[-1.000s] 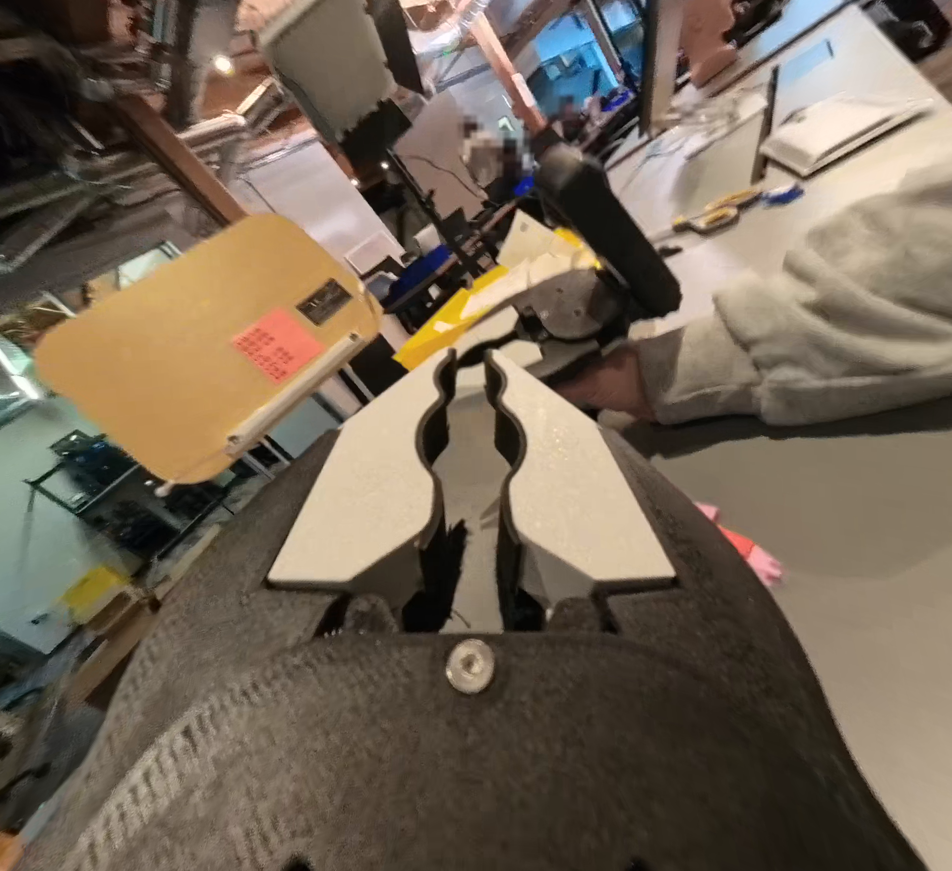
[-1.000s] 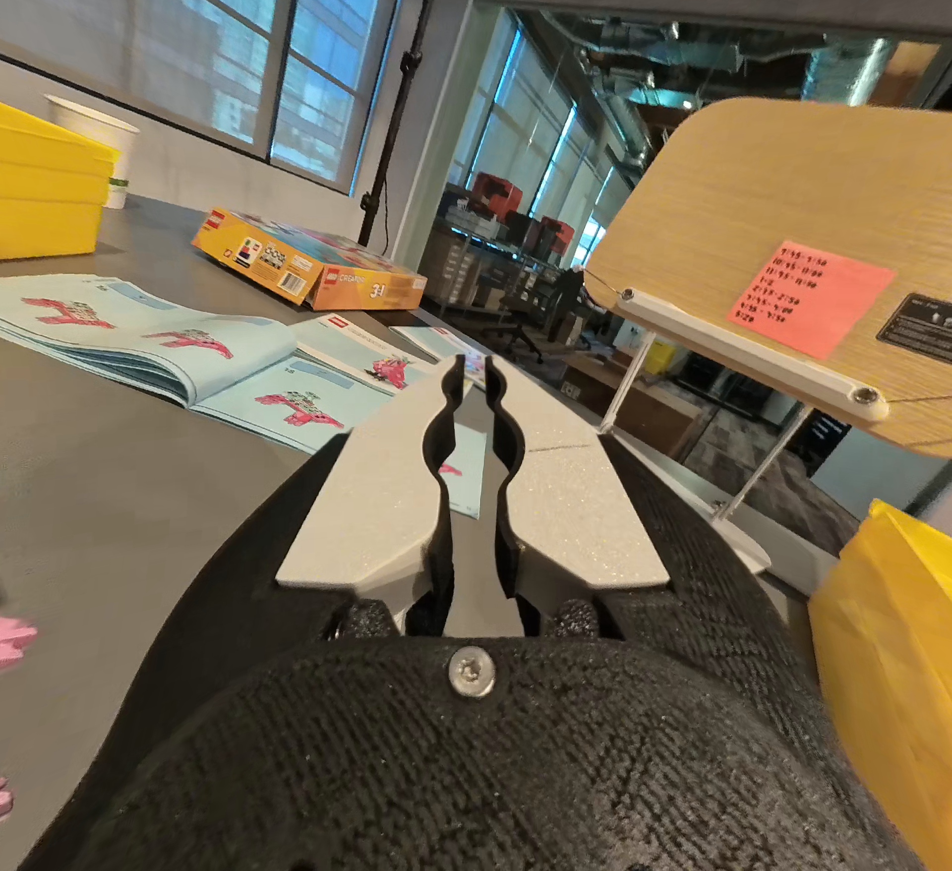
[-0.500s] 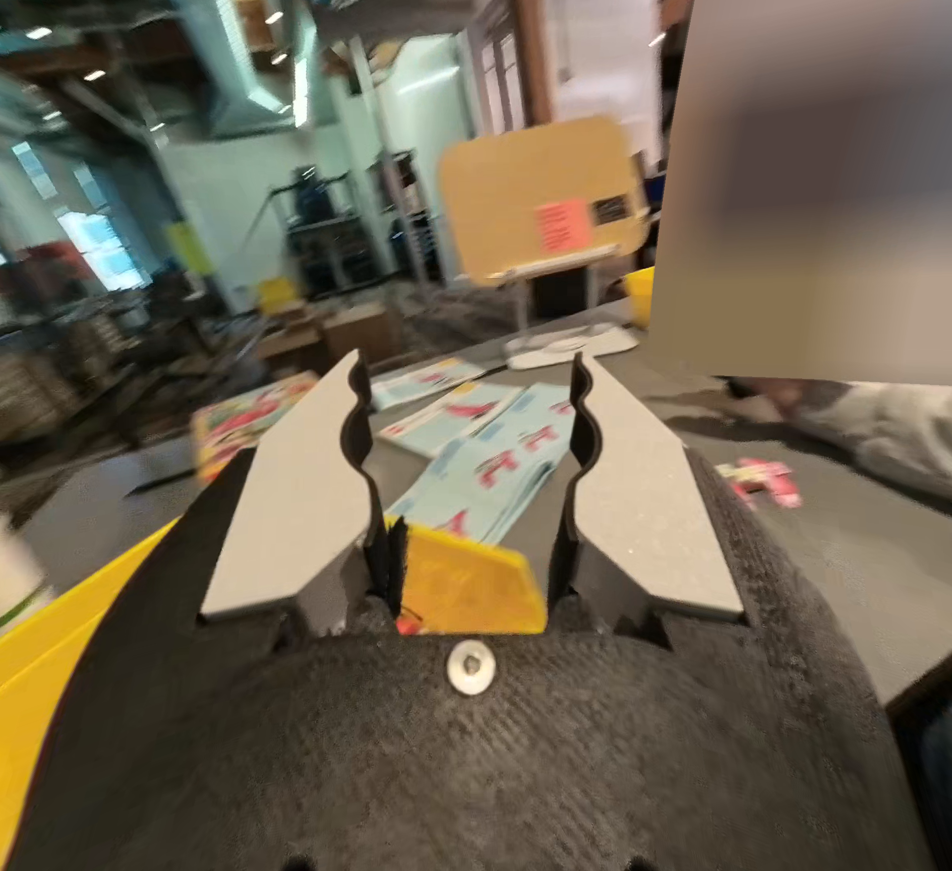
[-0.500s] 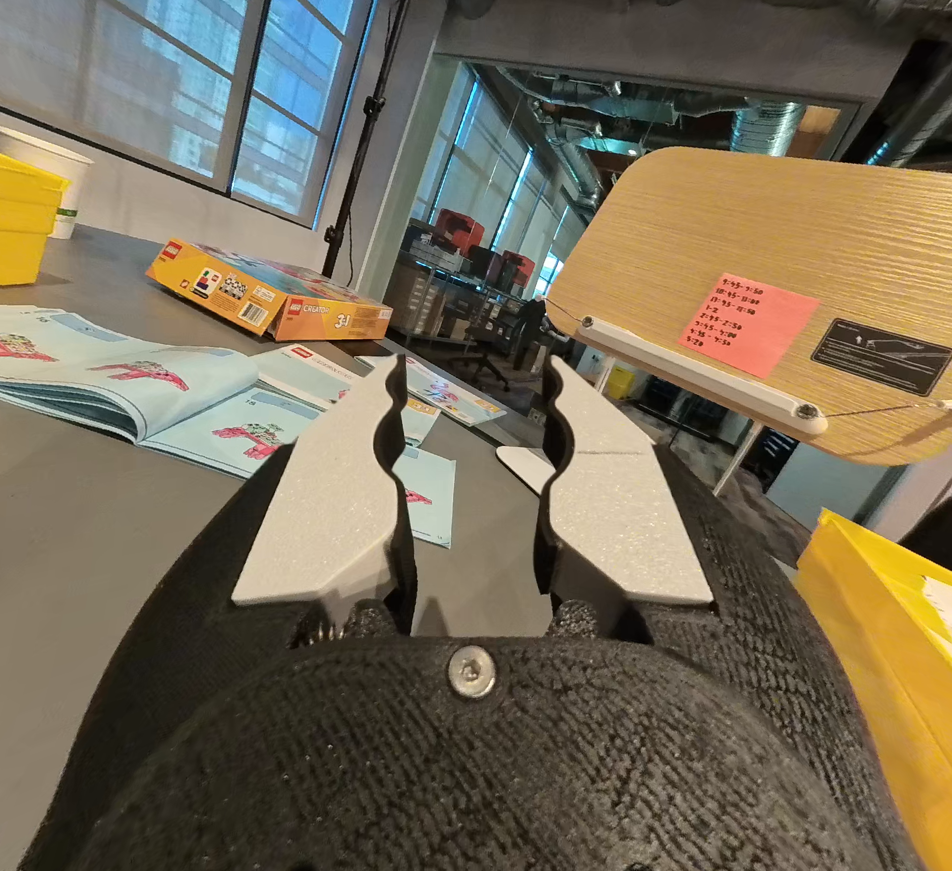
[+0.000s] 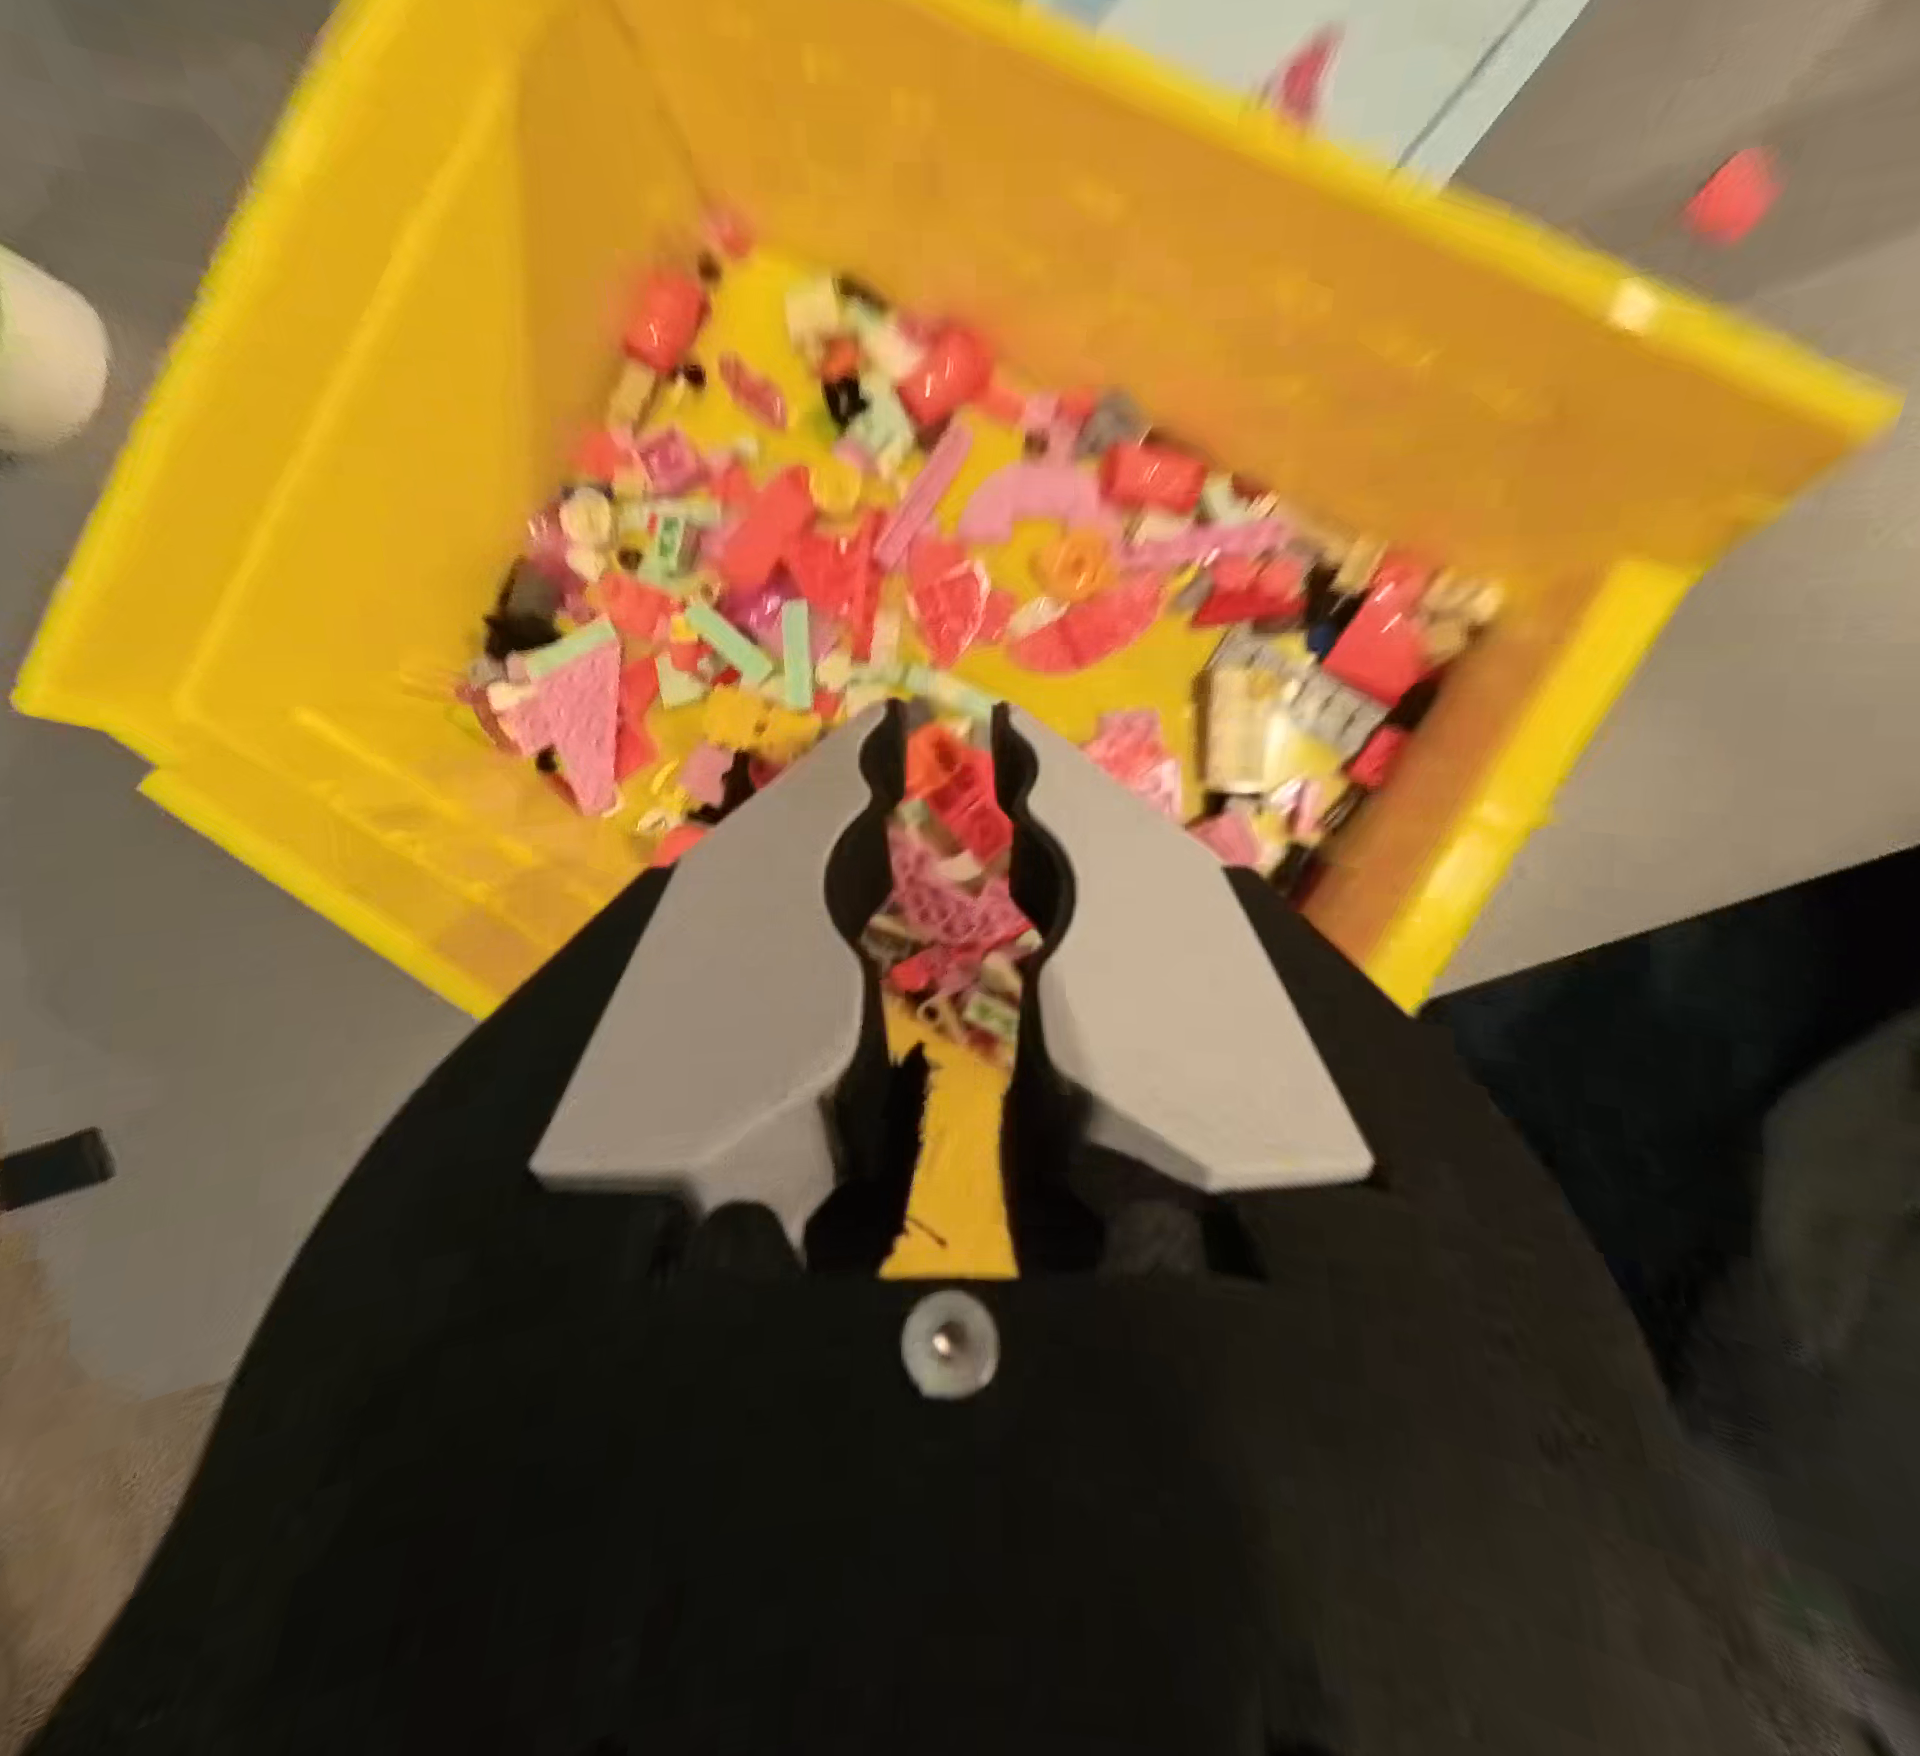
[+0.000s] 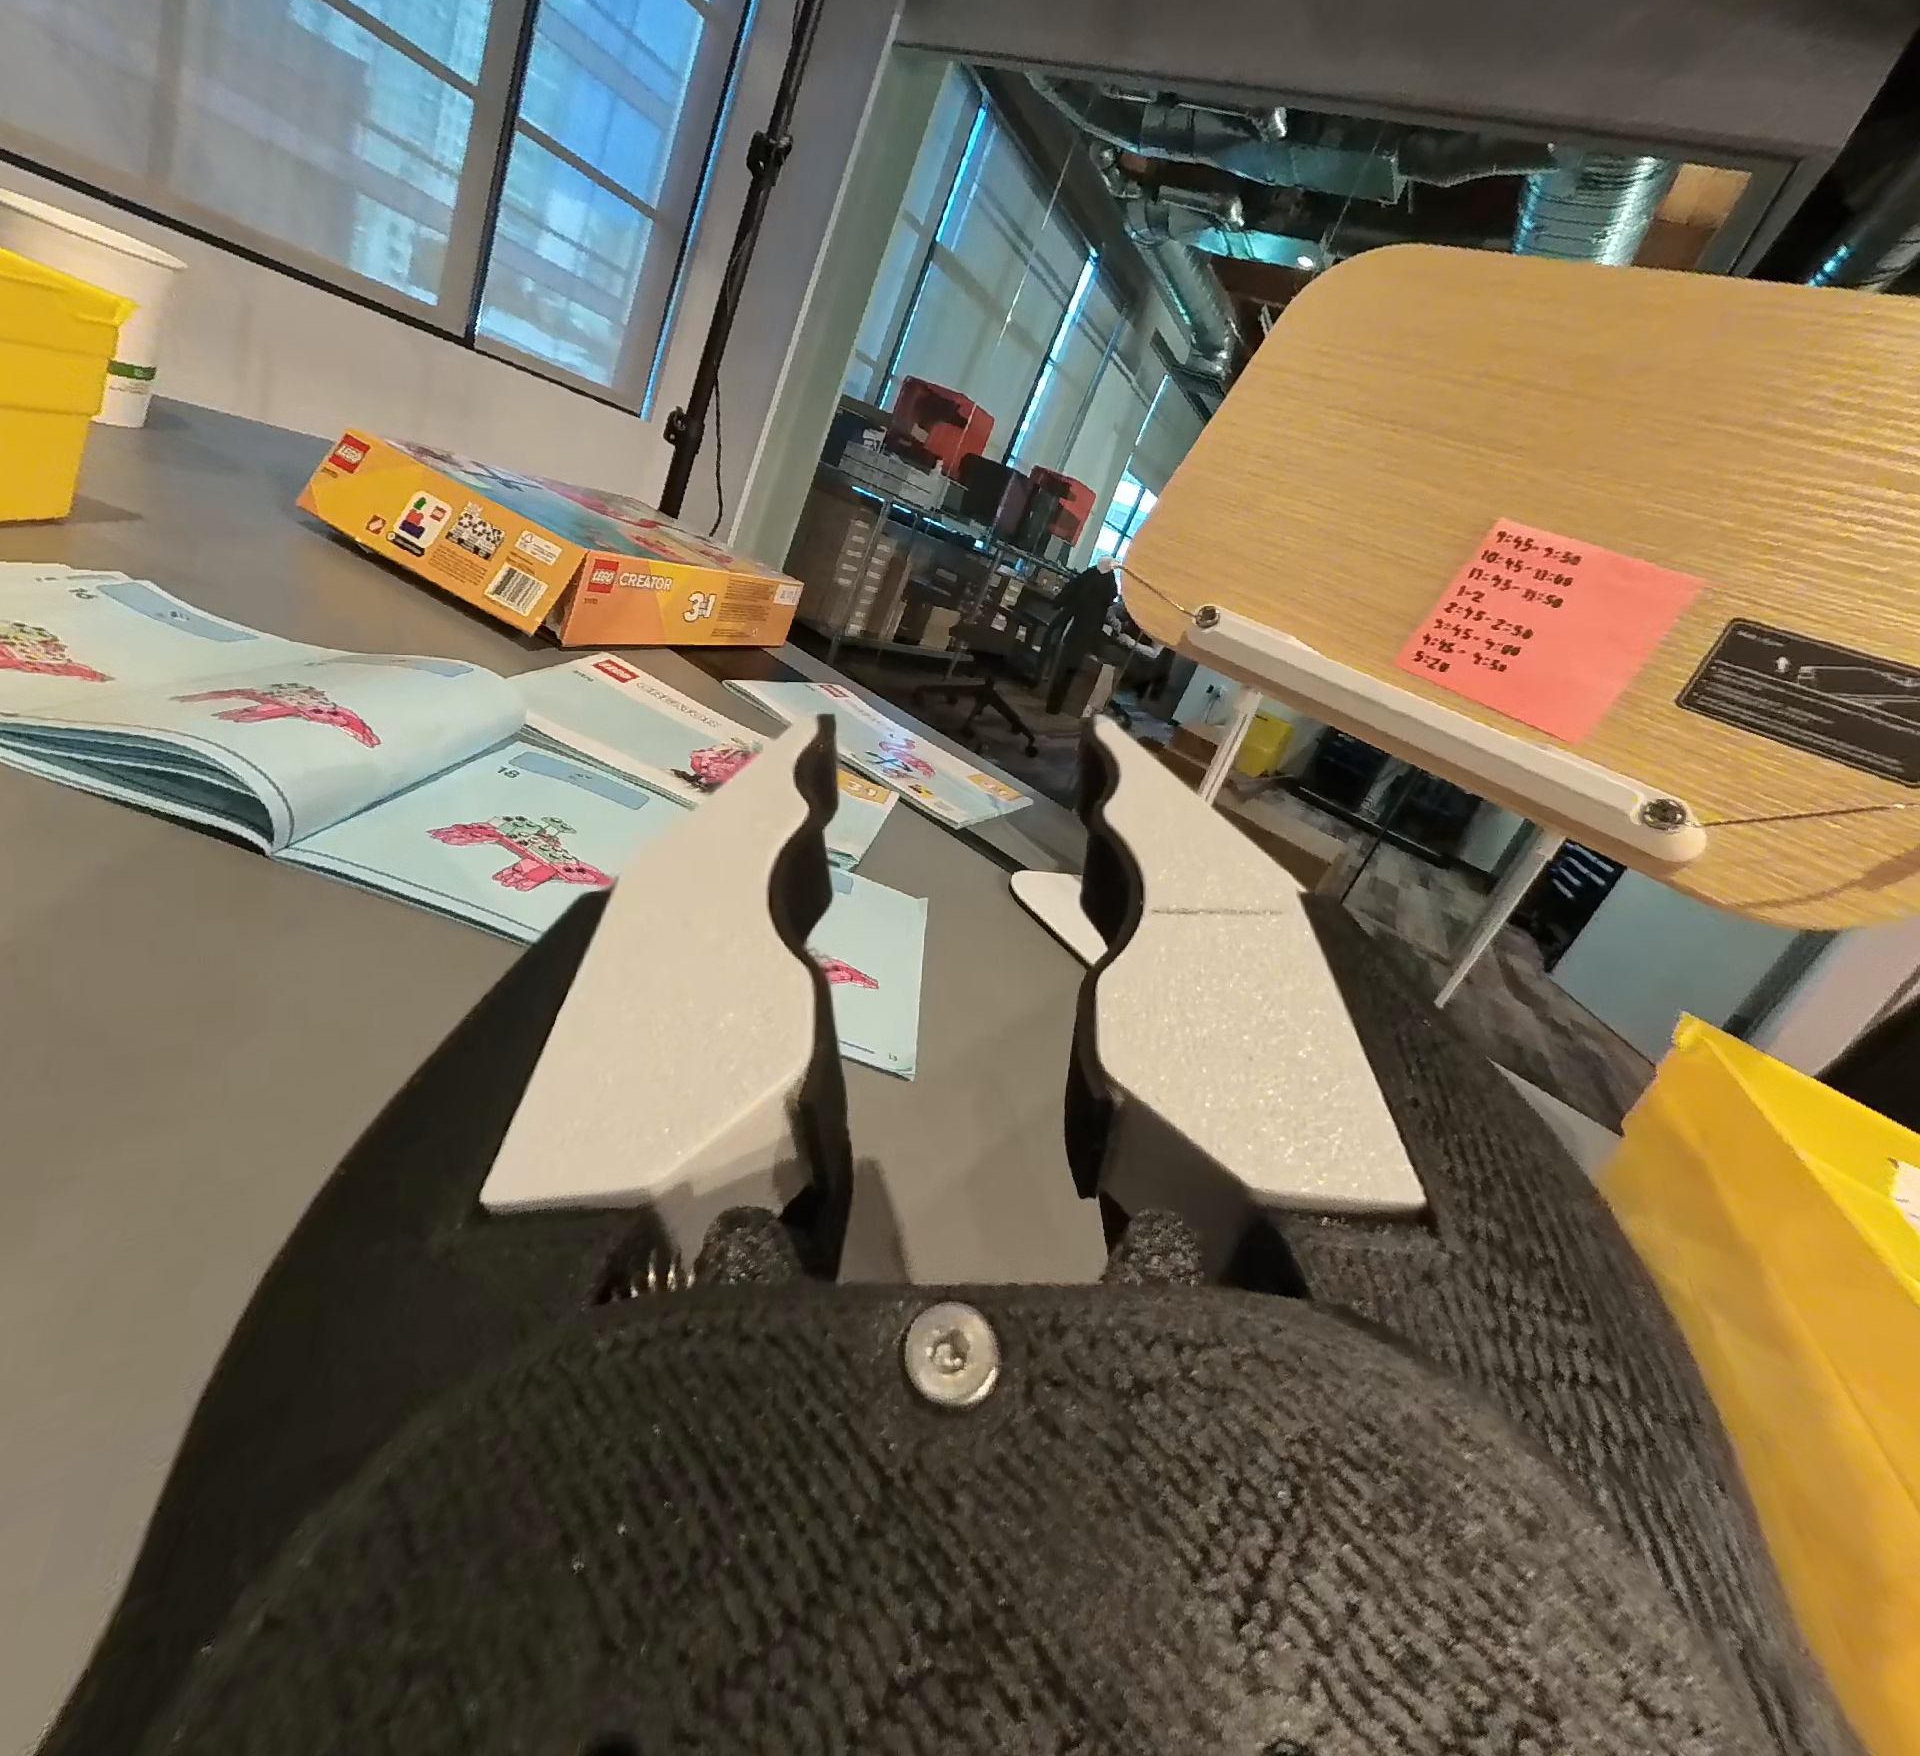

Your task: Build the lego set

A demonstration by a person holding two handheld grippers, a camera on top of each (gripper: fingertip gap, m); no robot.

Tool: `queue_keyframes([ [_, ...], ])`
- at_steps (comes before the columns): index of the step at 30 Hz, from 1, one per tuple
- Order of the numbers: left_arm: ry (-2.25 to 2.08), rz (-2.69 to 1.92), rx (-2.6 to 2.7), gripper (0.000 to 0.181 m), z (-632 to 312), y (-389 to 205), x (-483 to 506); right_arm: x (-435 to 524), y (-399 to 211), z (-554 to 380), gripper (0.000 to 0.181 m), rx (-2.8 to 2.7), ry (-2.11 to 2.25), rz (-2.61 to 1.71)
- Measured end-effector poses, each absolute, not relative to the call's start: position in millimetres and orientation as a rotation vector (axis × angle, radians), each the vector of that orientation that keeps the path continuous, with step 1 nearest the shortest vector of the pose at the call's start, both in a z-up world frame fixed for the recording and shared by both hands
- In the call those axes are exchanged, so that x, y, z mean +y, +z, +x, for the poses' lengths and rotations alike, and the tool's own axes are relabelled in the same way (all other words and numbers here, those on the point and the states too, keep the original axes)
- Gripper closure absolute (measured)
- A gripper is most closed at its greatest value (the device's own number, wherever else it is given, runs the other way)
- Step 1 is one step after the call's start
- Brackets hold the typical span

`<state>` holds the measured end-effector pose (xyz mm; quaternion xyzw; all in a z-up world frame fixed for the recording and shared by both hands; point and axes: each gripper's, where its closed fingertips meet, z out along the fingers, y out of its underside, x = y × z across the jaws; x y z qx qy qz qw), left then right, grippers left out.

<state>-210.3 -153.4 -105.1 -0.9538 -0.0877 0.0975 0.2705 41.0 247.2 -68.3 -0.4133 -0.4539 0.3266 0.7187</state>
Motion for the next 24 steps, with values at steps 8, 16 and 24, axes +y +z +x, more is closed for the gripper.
queue_keyframes([
  [8,-0.085,-2.878,-0.105,0.164,-205,-154,-145,247,-65,43,0.145,-0.994,0.704,-0.896],
  [16,0.037,-3.103,-0.322,0.142,-246,-160,-176,249,-69,40,0.147,-1.012,0.695,-0.914],
  [24,-0.106,-3.175,-0.435,0.136,-235,-165,-185,247,-71,39,0.148,-1.021,0.704,-0.915],
])
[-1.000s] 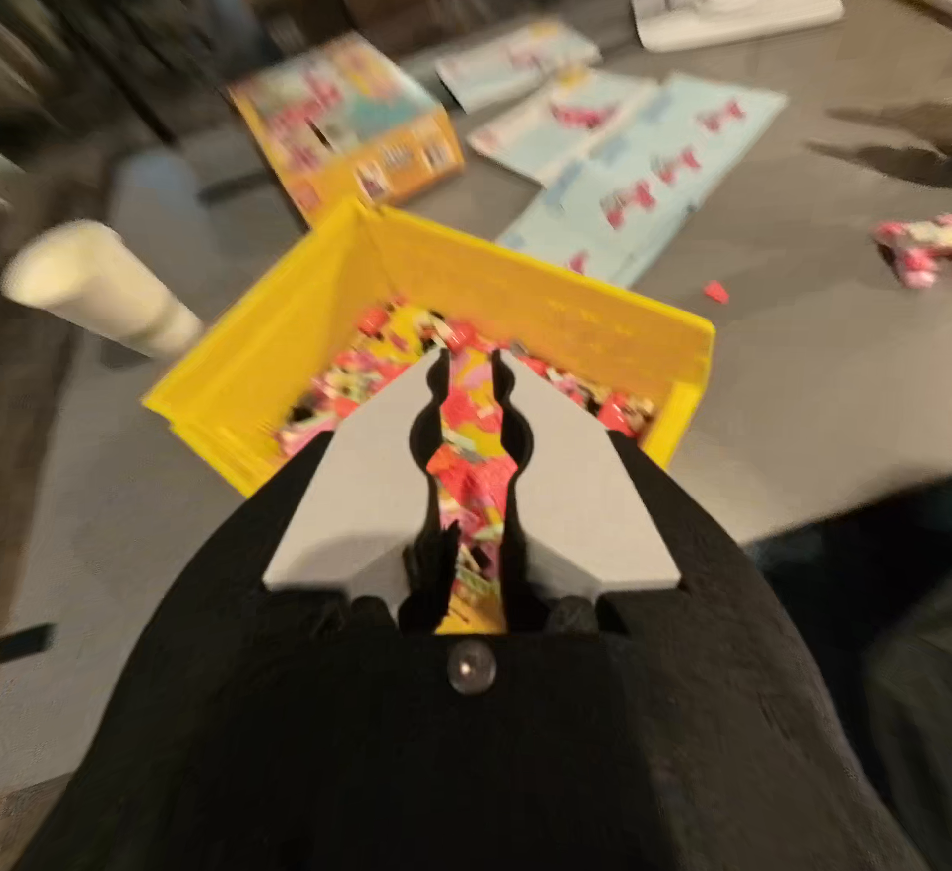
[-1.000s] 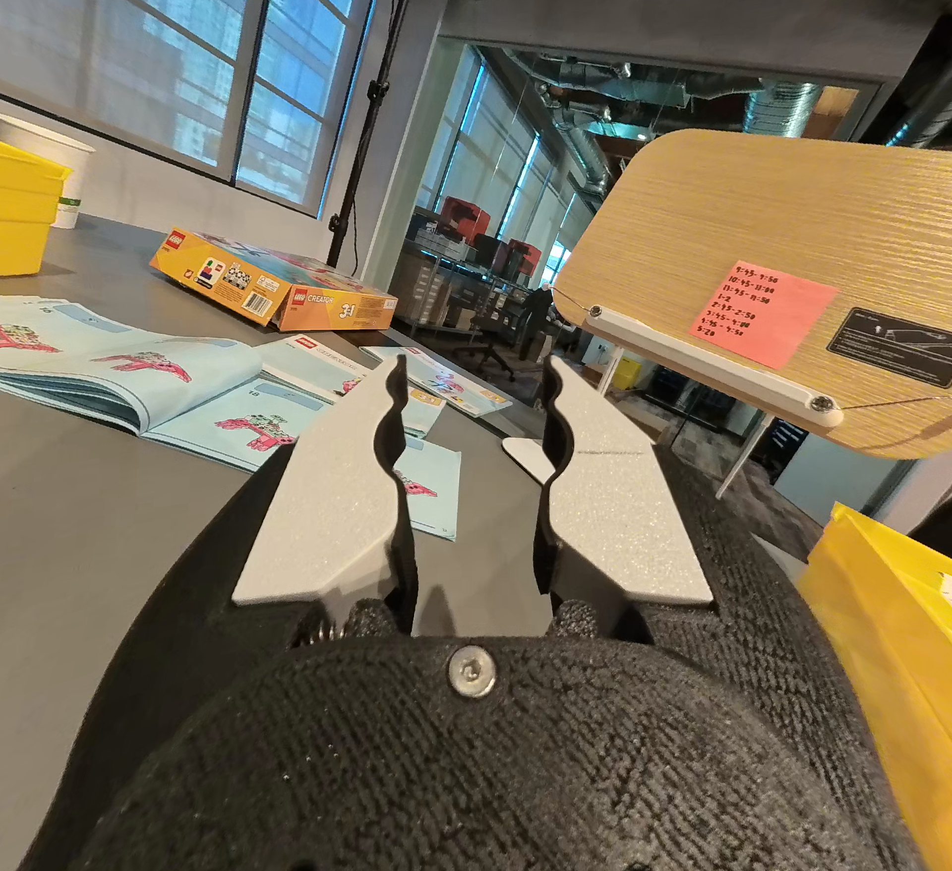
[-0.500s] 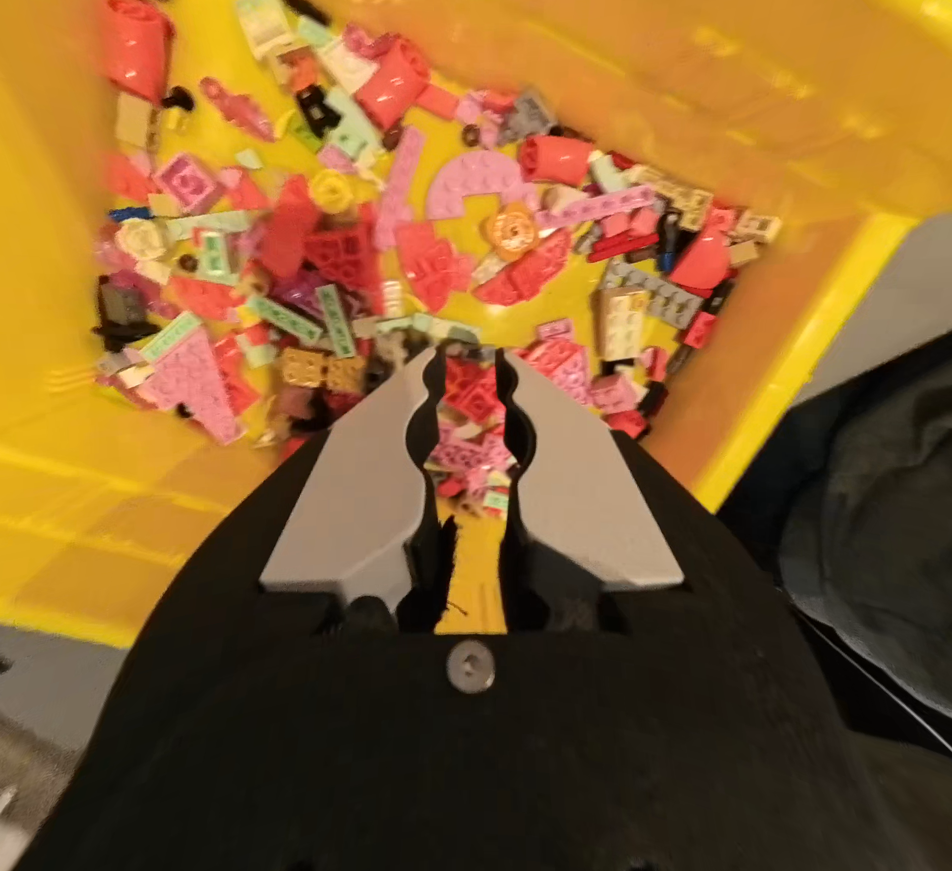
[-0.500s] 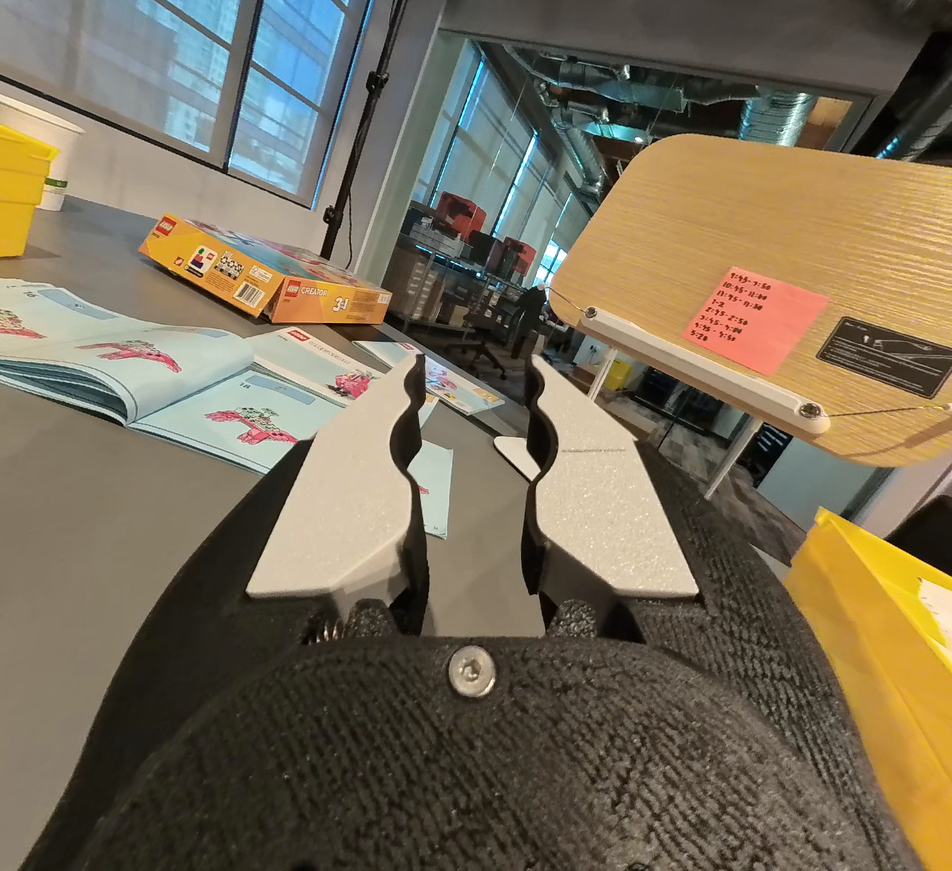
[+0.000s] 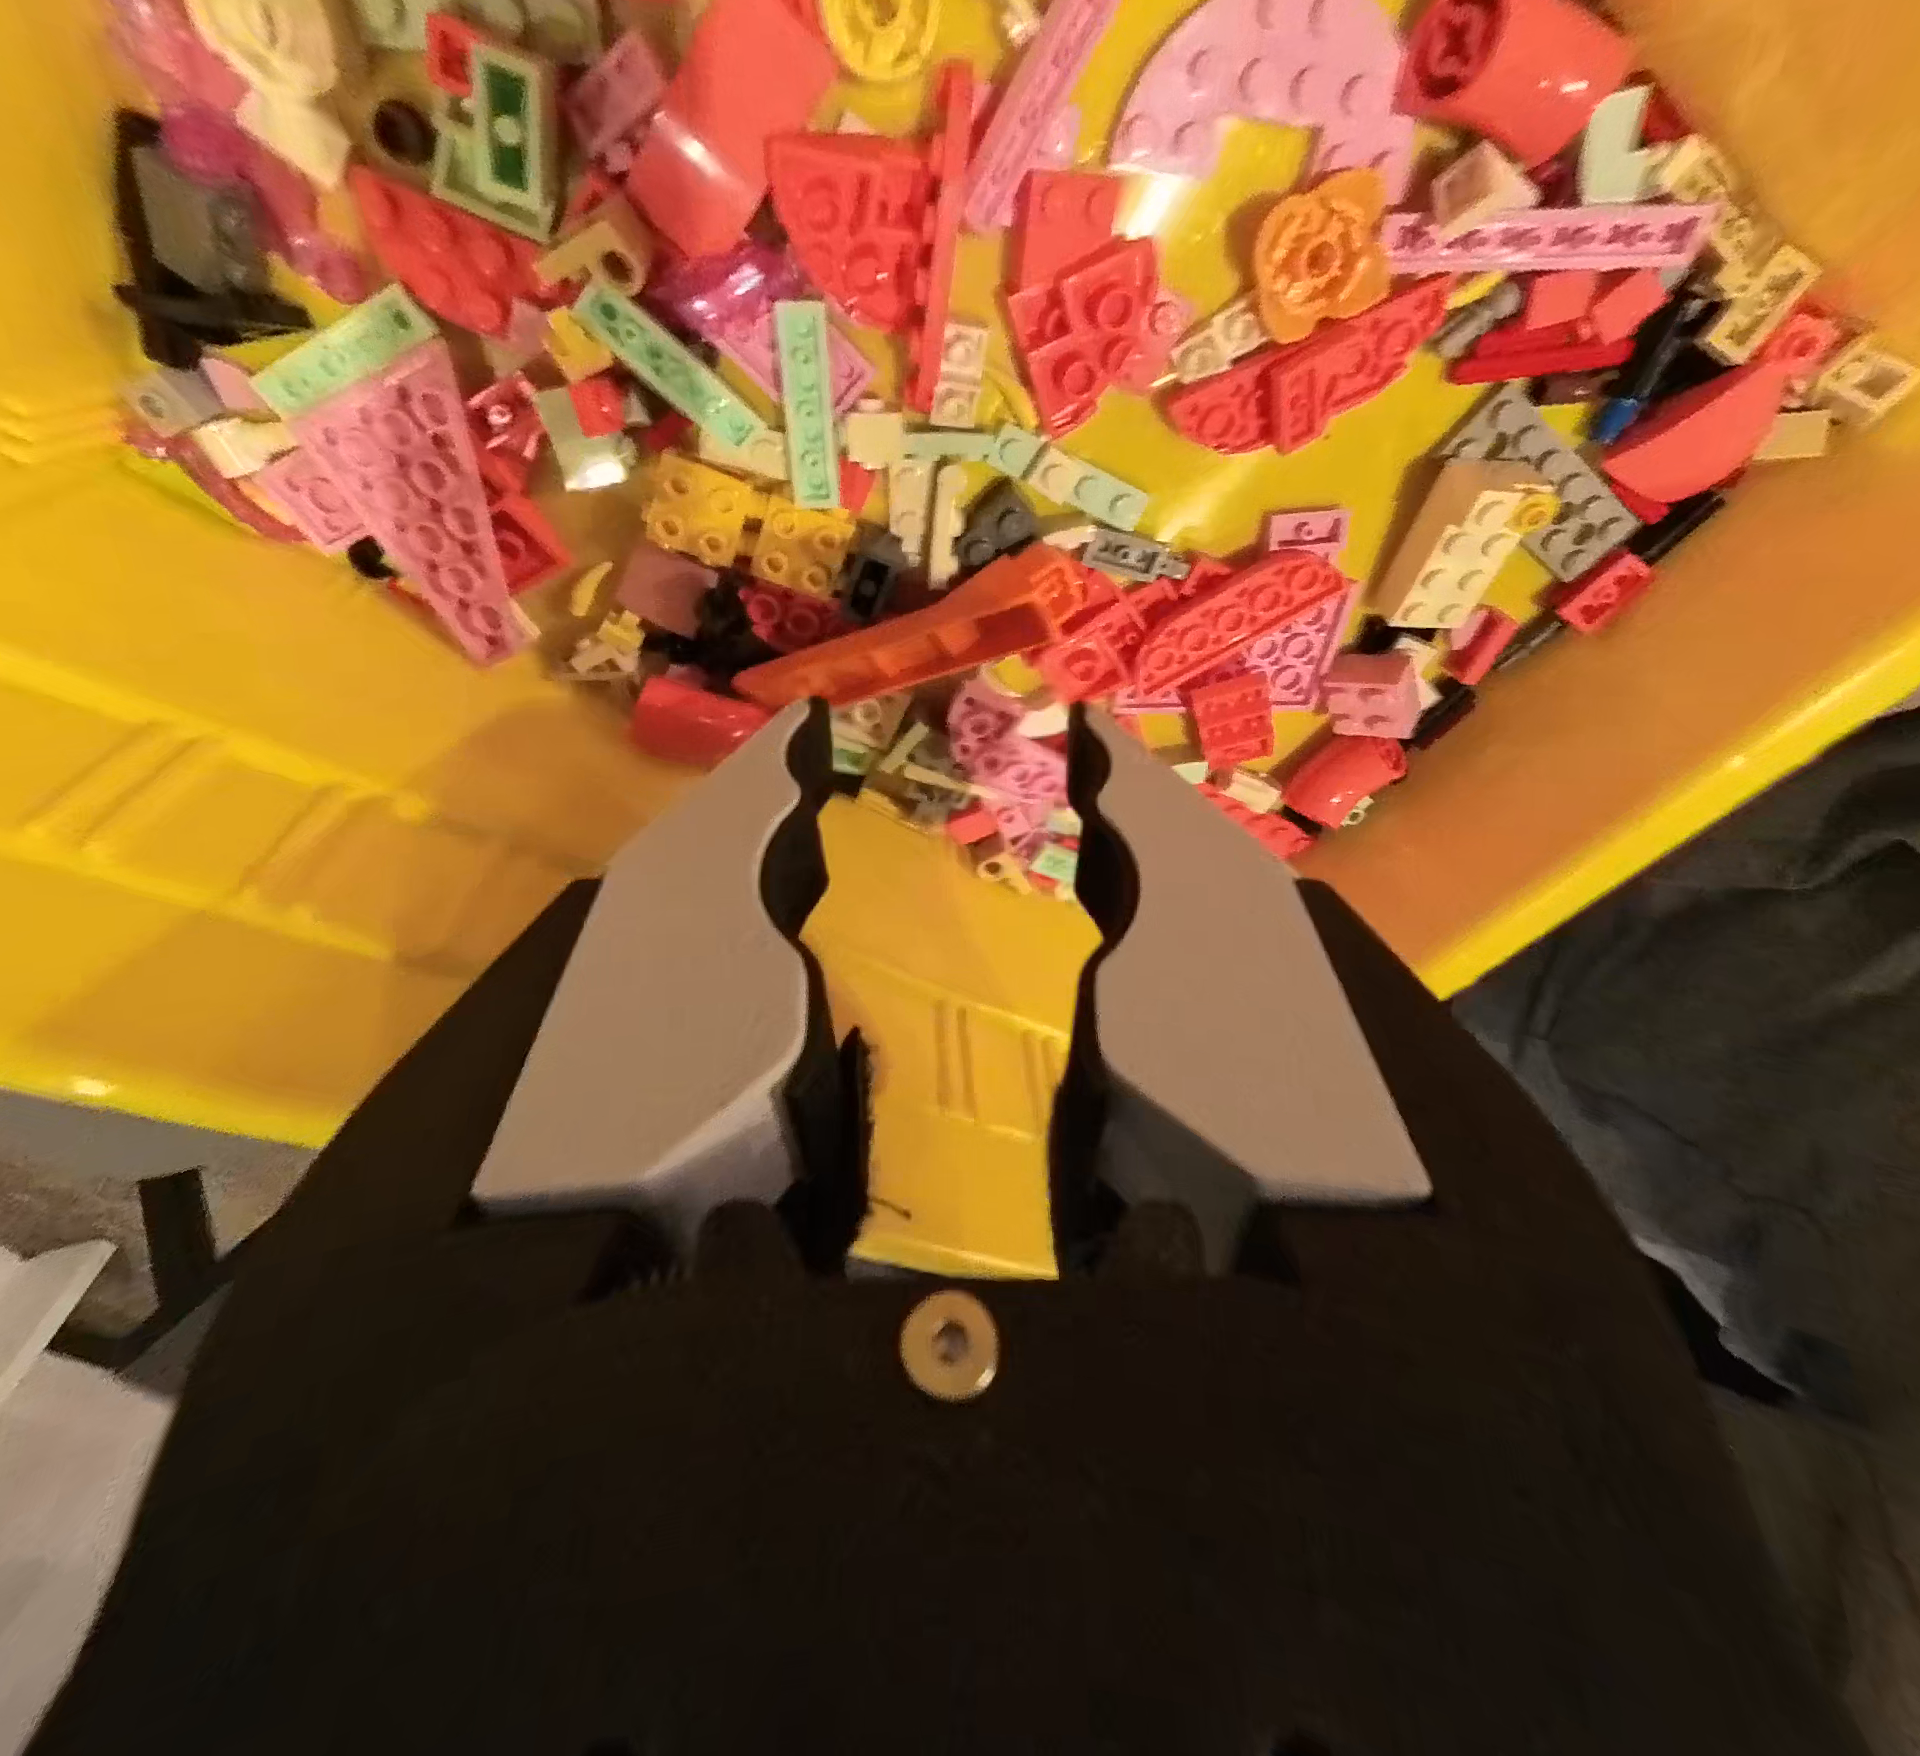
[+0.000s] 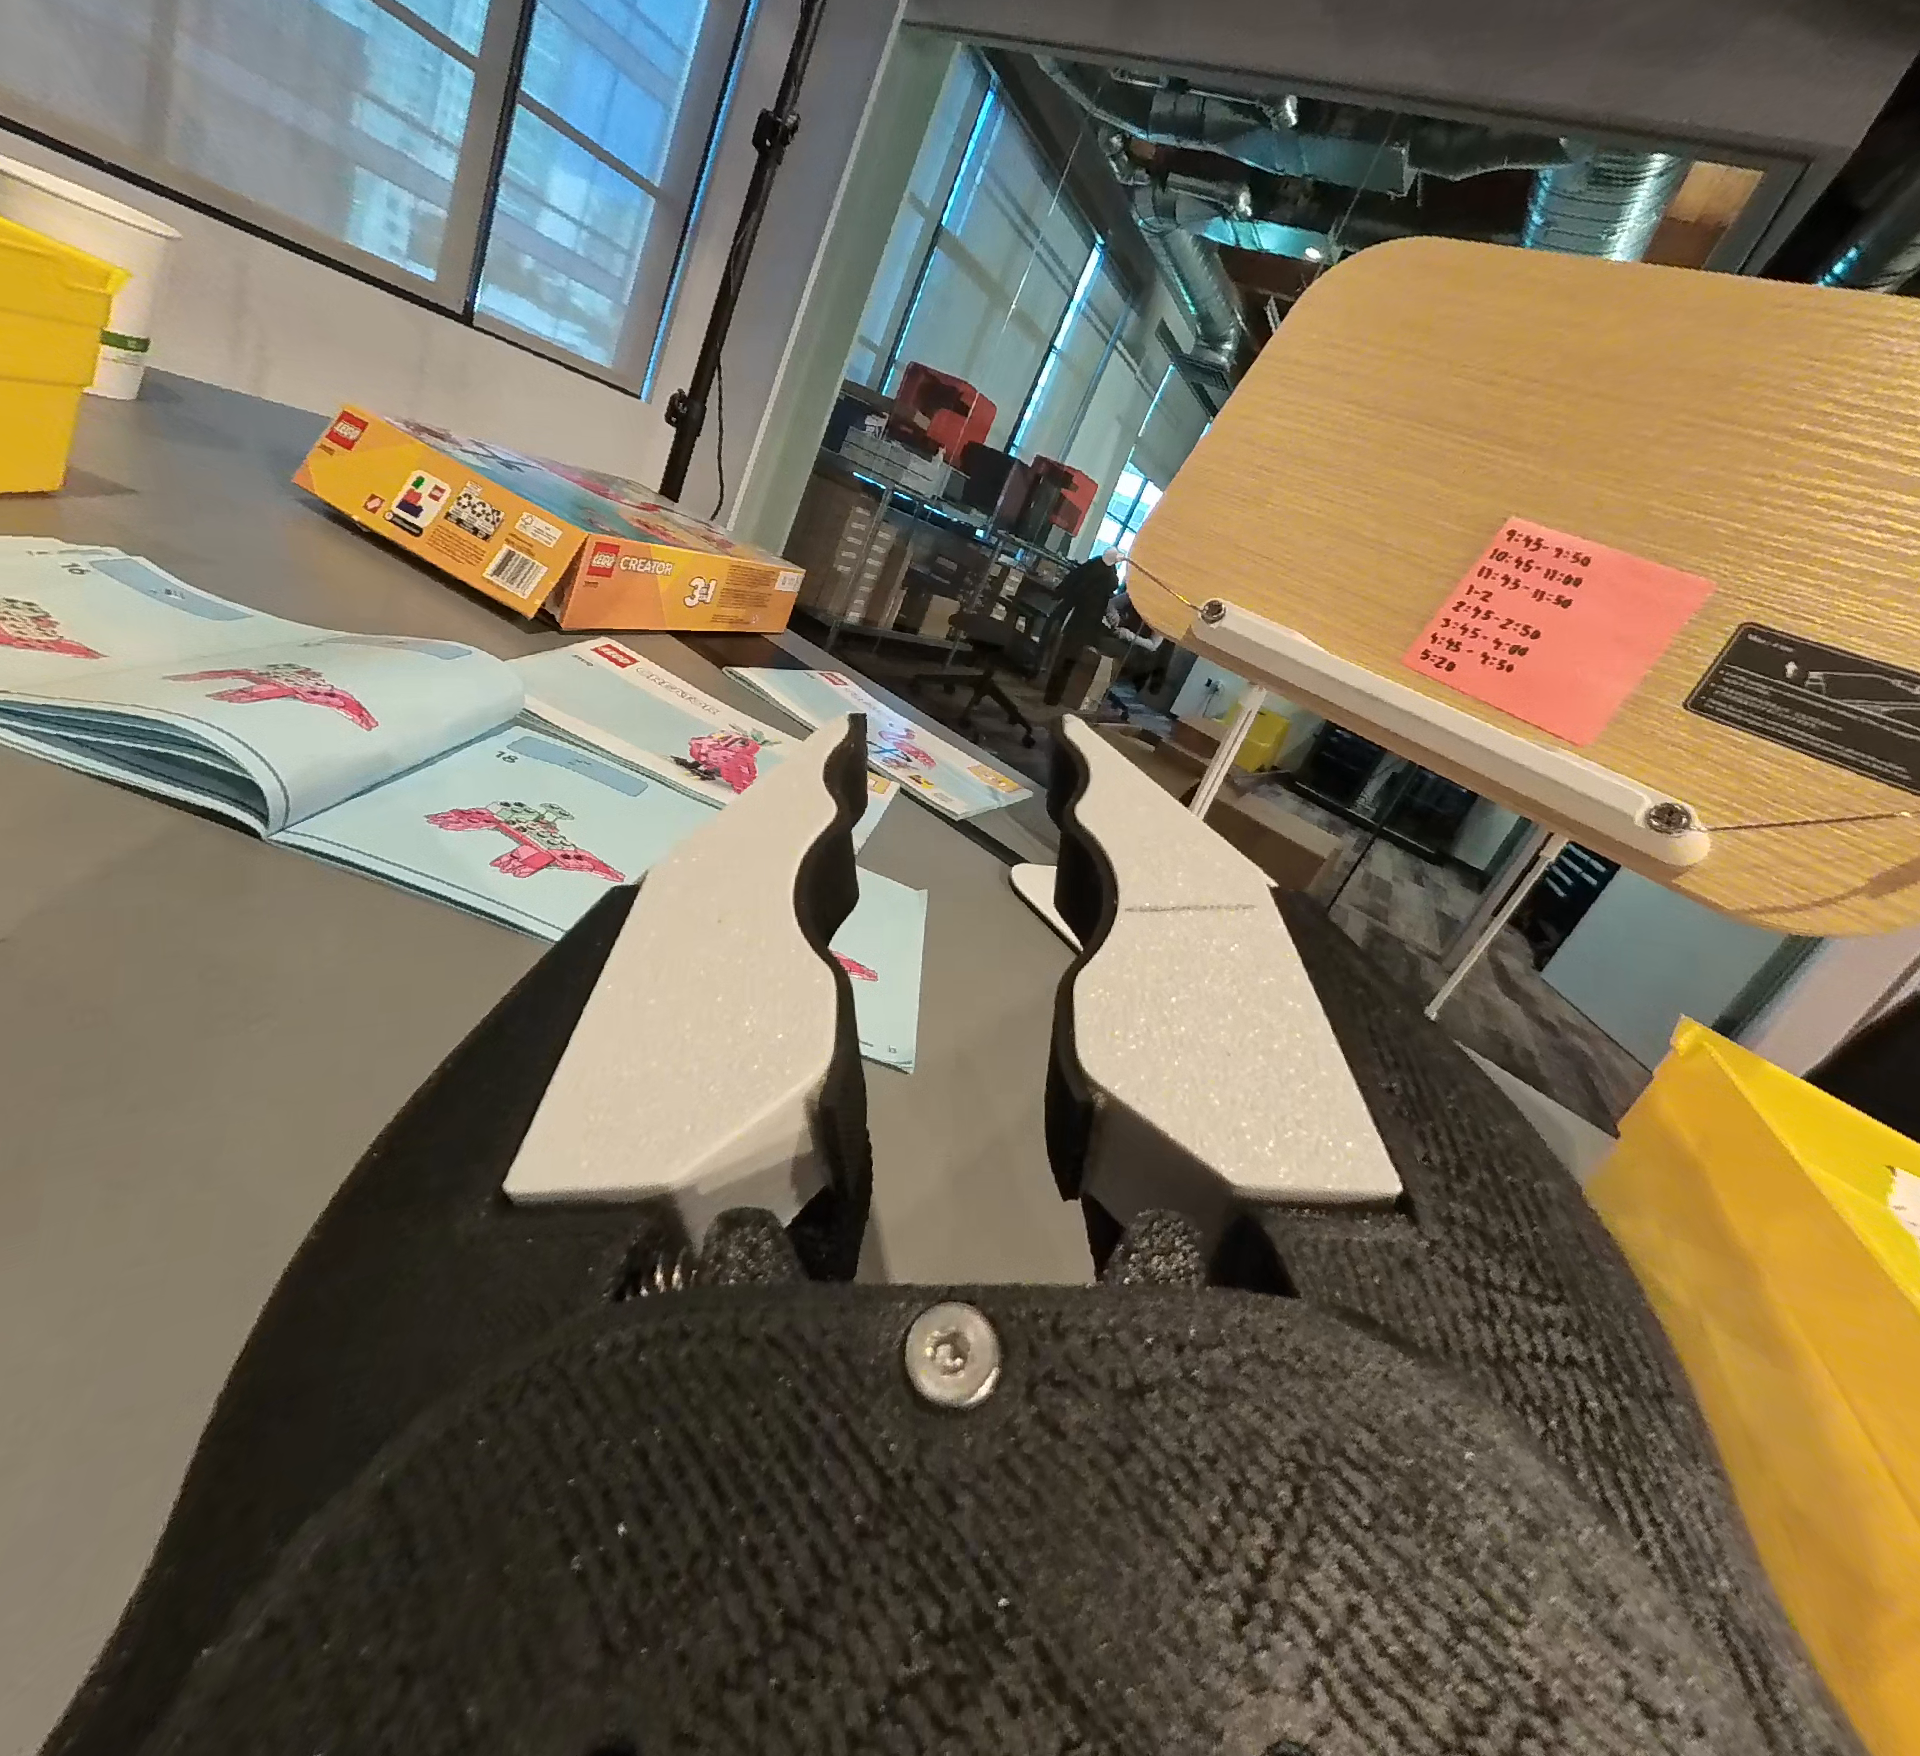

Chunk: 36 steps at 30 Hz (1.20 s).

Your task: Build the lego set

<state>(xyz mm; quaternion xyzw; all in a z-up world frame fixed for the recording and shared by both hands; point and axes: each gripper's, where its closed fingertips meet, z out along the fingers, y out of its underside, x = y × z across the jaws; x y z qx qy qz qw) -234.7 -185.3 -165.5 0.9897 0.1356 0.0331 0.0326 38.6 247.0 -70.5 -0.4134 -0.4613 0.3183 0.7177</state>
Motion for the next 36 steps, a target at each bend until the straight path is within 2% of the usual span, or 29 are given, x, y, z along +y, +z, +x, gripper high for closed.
queue_keyframes([
  [3,0.223,3.077,0.401,0.136,-214,-163,-178,247,-70,39,0.148,-1.020,0.706,-0.914],
  [12,0.214,2.985,0.367,0.137,-184,-162,-197,248,-72,38,0.150,-1.026,0.699,-0.923],
  [19,0.308,2.813,0.351,0.159,-153,-168,-223,249,-73,38,0.150,-1.026,0.694,-0.924],
  [22,0.225,2.766,0.315,0.163,-154,-174,-230,248,-73,37,0.151,-1.031,0.692,-0.922],
  [27,0.152,2.678,0.308,0.159,-155,-183,-240,248,-73,37,0.151,-1.032,0.682,-0.921],
  [36,0.186,2.643,0.366,0.162,-156,-186,-241,247,-74,36,0.152,-1.040,0.673,-0.919],
])
